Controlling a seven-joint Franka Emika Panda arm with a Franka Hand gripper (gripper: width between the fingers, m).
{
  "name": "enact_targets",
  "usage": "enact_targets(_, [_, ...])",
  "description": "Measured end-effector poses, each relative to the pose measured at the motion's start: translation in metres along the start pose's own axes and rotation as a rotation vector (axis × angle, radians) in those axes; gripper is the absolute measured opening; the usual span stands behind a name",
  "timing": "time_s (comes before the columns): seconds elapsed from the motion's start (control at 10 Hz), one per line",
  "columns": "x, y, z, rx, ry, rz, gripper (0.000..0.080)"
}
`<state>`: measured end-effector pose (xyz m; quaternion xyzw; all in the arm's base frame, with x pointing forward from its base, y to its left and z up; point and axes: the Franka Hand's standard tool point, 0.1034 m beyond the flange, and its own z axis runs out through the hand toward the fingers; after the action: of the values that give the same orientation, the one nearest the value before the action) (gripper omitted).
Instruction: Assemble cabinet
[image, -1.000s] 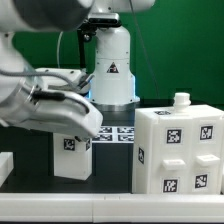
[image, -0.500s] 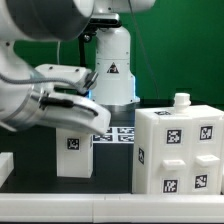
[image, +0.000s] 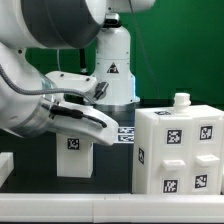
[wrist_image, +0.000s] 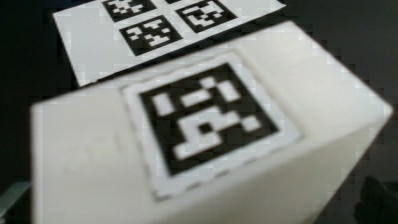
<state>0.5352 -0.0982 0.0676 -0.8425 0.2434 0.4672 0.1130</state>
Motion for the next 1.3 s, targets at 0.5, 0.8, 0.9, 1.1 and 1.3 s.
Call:
enact_targets(0.5, [0.0, -0.008, 0.016, -0.002, -0.031, 0.011, 0.0796])
enact_targets(0.8, [0.001, -0.007, 0.016, -0.001, -0.031, 0.011, 0.0796])
enact_targets(0.9, [0.001, -0.007, 0.016, -0.001, -0.031, 0.011, 0.0666])
enact_targets(1.1, [0.0, -0.007, 0.015, -0.001, -0.033, 0.011, 0.06])
enact_targets(1.3, [0.0, -0.007, 0.015, -0.001, -0.032, 0.011, 0.06])
